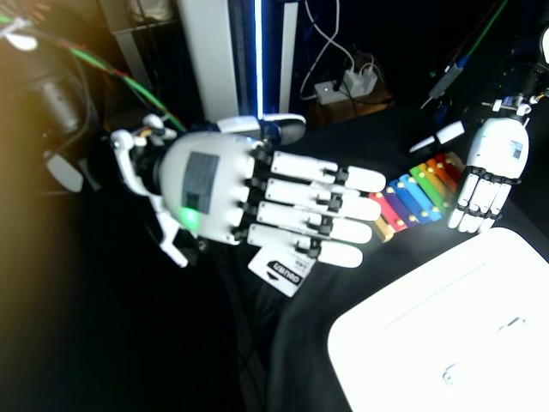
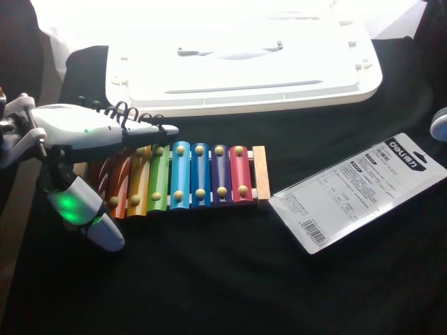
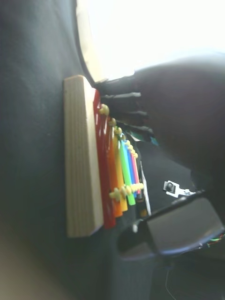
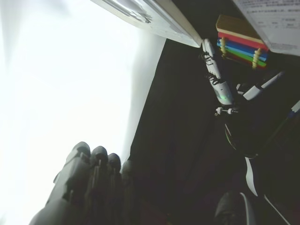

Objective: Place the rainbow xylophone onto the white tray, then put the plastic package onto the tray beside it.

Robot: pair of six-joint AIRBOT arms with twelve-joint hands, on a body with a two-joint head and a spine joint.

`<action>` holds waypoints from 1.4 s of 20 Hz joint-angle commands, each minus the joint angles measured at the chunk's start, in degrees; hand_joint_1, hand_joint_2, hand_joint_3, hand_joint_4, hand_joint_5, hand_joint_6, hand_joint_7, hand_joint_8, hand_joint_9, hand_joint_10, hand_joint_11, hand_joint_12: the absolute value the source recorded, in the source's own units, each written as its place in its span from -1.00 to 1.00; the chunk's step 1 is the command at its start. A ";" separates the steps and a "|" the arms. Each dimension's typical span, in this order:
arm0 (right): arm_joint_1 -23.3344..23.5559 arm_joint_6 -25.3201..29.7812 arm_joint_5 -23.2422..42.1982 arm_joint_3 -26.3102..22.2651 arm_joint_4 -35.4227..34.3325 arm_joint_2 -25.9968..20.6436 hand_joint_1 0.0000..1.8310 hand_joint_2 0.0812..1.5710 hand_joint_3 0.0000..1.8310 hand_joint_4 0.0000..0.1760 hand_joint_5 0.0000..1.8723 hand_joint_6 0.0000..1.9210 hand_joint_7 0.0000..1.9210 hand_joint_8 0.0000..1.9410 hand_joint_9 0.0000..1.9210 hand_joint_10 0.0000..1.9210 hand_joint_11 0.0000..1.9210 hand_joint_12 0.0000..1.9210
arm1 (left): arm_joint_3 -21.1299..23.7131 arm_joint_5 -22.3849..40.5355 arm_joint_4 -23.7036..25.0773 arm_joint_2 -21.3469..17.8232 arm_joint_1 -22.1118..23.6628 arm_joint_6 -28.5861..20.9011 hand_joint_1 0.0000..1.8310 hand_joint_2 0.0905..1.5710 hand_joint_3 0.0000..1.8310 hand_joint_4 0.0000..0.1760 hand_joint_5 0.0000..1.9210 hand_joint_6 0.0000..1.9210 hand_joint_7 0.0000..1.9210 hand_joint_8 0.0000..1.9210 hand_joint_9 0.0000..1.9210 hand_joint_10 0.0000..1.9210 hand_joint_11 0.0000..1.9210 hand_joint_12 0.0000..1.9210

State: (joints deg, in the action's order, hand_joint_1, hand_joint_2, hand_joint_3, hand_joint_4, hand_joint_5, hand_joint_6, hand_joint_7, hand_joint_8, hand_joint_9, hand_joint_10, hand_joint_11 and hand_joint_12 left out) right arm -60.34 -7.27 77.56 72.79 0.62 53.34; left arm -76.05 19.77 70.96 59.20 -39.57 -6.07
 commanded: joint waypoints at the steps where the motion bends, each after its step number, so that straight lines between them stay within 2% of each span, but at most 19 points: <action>1: 0.28 0.70 6.75 -0.15 -2.15 -0.02 -0.26 -0.03 -1.00 -1.00 -0.79 -1.00 -0.85 -1.00 -0.90 -1.00 -1.00 -1.00 | -0.16 0.04 -0.08 0.97 -0.39 -0.64 0.05 -0.19 -0.99 -1.00 -0.98 -0.99 -0.84 -0.99 -0.81 -0.99 -0.83 -0.89; 6: 0.28 0.70 6.83 -0.24 -2.13 0.02 -0.27 -0.02 -1.00 -1.00 -0.79 -1.00 -0.84 -1.00 -0.89 -1.00 -1.00 -1.00 | -0.14 -0.01 -0.03 1.23 -1.03 -0.64 0.37 0.04 -0.99 -0.95 -0.89 -0.99 -0.78 -1.00 -0.76 -0.99 -0.82 -0.87; 8: 0.28 0.70 6.86 -0.25 -2.10 0.07 -0.26 0.00 -0.99 -1.00 -0.79 -1.00 -0.83 -0.99 -0.87 -0.99 -0.99 -1.00 | -0.09 -0.01 -0.07 1.22 -1.09 -0.64 0.51 0.15 -1.00 -1.00 -0.78 -1.00 -0.67 -1.00 -0.63 -0.99 -0.72 -0.79; 10: 0.28 0.70 6.87 -0.28 -2.06 0.12 -0.24 0.00 -0.99 -1.00 -0.79 -1.00 -0.83 -1.00 -0.87 -0.99 -0.99 -1.00 | 0.03 0.00 -0.13 1.22 -1.24 -0.64 0.55 0.22 -1.00 -1.00 -0.65 -0.99 -0.53 -0.99 -0.49 -0.99 -0.67 -0.71; 12: 0.28 0.70 6.91 -0.37 -2.01 0.12 -0.22 -0.02 -1.00 -1.00 -0.78 -1.00 -0.82 -0.99 -0.86 -0.99 -0.98 -0.99 | 0.21 0.18 -0.56 1.19 -1.59 -0.64 0.56 0.27 -1.00 -0.77 -0.52 -0.99 -0.44 -1.00 -0.38 -0.99 -0.65 -0.49; 13: 0.28 0.70 6.92 -0.40 -1.97 0.11 -0.21 -0.03 -1.00 -1.00 -0.79 -1.00 -0.83 -1.00 -0.86 -0.99 -0.98 -0.99 | 0.21 0.32 -0.90 1.17 -1.81 -0.64 0.59 0.27 -1.00 -1.00 -0.45 -0.98 -0.36 -0.99 -0.28 -0.98 -0.58 -0.41; 14: 0.28 0.70 6.93 -0.41 -1.95 0.11 -0.21 -0.04 -1.00 -1.00 -0.78 -1.00 -0.84 -1.00 -0.87 -0.99 -0.98 -0.99 | 0.20 0.39 -1.17 1.12 -2.02 -0.64 0.60 0.28 -1.00 -1.00 -0.41 -0.99 -0.32 -0.99 -0.19 -0.96 -0.50 -0.21; 15: 0.28 0.70 6.93 -0.41 -1.95 0.11 -0.20 -0.04 -1.00 -1.00 -0.78 -1.00 -0.84 -1.00 -0.87 -0.99 -0.97 -0.99 | 0.20 0.39 -1.26 1.09 -2.09 -0.64 0.59 0.31 -0.99 -0.99 -0.38 -0.98 -0.29 -0.98 -0.14 -0.95 -0.48 -0.17; 17: 0.28 0.70 6.94 -0.42 -1.95 0.16 -0.20 -0.06 -1.00 -1.00 -0.77 -0.99 -0.83 -1.00 -0.85 -0.99 -0.96 -0.98 | 0.19 0.39 -1.53 1.08 -2.17 -0.64 0.55 0.35 -1.00 -1.00 -0.36 -0.97 -0.28 -0.98 -0.16 -0.96 -0.54 -0.16; 19: 0.28 0.70 6.95 -0.42 -1.92 0.23 -0.20 -0.06 -1.00 -1.00 -0.78 -1.00 -0.82 -0.99 -0.85 -0.99 -0.95 -0.98 | 0.21 0.39 -1.62 1.12 -2.23 -0.64 0.51 0.34 -1.00 -0.87 -0.32 -0.95 -0.24 -0.96 -0.12 -0.93 -0.49 -0.13; 20: 0.28 0.70 6.96 -0.42 -1.90 0.25 -0.20 -0.07 -1.00 -1.00 -0.78 -1.00 -0.82 -0.99 -0.85 -0.99 -0.95 -0.97 | 0.22 0.40 -1.62 1.16 -2.29 -0.64 0.49 0.33 -1.00 -0.74 -0.33 -0.94 -0.24 -0.96 -0.11 -0.91 -0.48 -0.07; 21: 0.28 0.70 6.96 -0.42 -1.89 0.26 -0.20 -0.06 -1.00 -1.00 -0.78 -1.00 -0.81 -0.99 -0.85 -0.99 -0.94 -0.97 | 0.23 0.40 -1.63 1.17 -2.33 -0.64 0.47 0.32 -1.00 -0.78 -0.31 -0.92 -0.22 -0.95 -0.12 -0.89 -0.48 -0.11; 23: 0.28 0.70 6.98 -0.45 -1.84 0.26 -0.20 -0.06 -1.00 -1.00 -0.78 -1.00 -0.81 -0.99 -0.84 -0.99 -0.94 -0.97 | 0.33 0.40 -1.64 1.09 -2.46 -0.64 0.43 0.31 -1.00 -0.71 -0.34 -0.90 -0.22 -0.94 -0.14 -0.83 -0.49 0.00; 24: 0.28 0.70 6.99 -0.46 -1.82 0.27 -0.19 -0.06 -1.00 -1.00 -0.78 -1.00 -0.80 -0.99 -0.83 -0.99 -0.94 -0.97 | 0.32 0.39 -1.73 1.02 -2.53 -0.64 0.46 0.29 -1.00 -0.93 -0.33 -0.88 -0.21 -0.92 -0.17 -0.73 -0.48 -0.02; 25: 0.28 0.70 6.99 -0.46 -1.82 0.29 -0.18 -0.06 -1.00 -1.00 -0.78 -1.00 -0.81 -0.99 -0.84 -0.99 -0.94 -0.96 | 0.31 0.38 -1.83 1.00 -2.56 -0.64 0.42 0.28 -0.99 -0.80 -0.34 -0.86 -0.23 -0.91 -0.22 -0.61 -0.48 -0.02; 26: 0.28 0.70 7.00 -0.46 -1.82 0.32 -0.18 -0.06 -1.00 -1.00 -0.77 -0.99 -0.81 -0.99 -0.83 -0.99 -0.94 -0.96 | 0.26 0.39 -2.08 0.97 -2.62 -0.64 0.40 0.29 -1.00 -0.90 -0.35 -0.85 -0.24 -0.89 -0.27 -0.51 -0.48 -0.03; 27: 0.28 0.70 7.01 -0.46 -1.82 0.34 -0.18 -0.06 -1.00 -1.00 -0.76 -0.99 -0.80 -0.99 -0.83 -0.99 -0.93 -0.96 | 0.23 0.39 -2.30 0.94 -2.63 -0.64 0.36 0.31 -1.00 -0.89 -0.36 -0.82 -0.23 -0.87 -0.29 -0.43 -0.48 0.02; 28: 0.28 0.70 7.03 -0.46 -1.82 0.34 -0.18 -0.06 -1.00 -1.00 -0.76 -0.99 -0.80 -0.99 -0.83 -0.99 -0.93 -0.96 | 0.19 0.39 -2.55 0.93 -2.63 -0.64 0.40 0.29 -1.00 -0.89 -0.36 -0.78 -0.24 -0.84 -0.31 -0.37 -0.47 -0.01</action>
State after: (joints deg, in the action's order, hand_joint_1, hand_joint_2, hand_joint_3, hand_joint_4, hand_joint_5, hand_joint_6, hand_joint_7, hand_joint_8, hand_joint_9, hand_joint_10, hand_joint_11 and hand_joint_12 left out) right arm -60.34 -7.27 77.69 72.40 0.82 53.69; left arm -76.29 20.34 66.39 59.42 -40.47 -5.72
